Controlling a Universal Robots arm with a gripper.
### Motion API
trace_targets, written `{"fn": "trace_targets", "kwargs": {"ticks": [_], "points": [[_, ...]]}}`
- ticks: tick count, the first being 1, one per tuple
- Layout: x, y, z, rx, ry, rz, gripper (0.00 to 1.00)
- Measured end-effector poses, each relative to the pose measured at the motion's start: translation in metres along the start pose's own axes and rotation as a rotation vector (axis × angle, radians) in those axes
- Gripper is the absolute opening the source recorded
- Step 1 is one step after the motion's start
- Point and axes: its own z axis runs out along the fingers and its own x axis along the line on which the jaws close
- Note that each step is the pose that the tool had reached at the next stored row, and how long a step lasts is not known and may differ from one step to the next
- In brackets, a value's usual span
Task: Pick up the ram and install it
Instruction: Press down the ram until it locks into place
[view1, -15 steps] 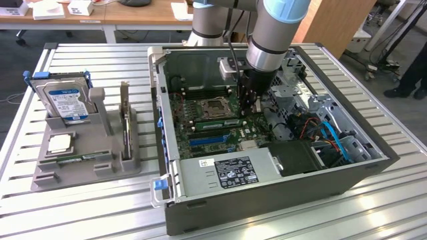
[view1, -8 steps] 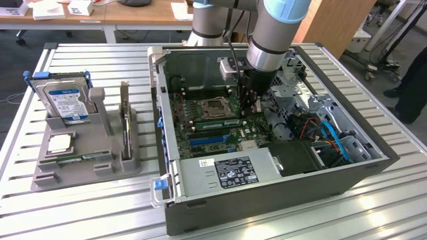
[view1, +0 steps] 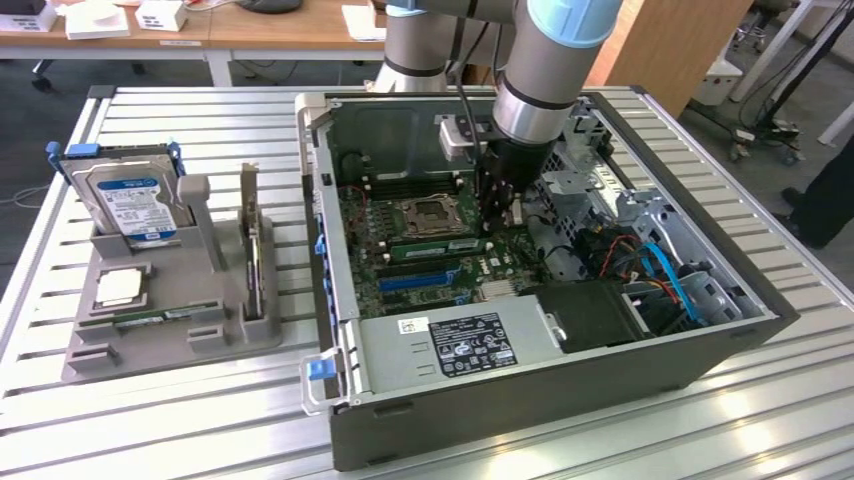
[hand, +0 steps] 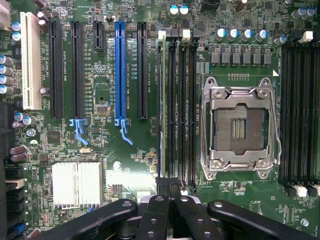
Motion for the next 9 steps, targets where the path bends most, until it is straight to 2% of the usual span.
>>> {"fn": "trace_targets", "kwargs": {"ticks": [9], "points": [[0.0000,0.0000,0.0007,0.0000,0.0000,0.000,0.10]]}}
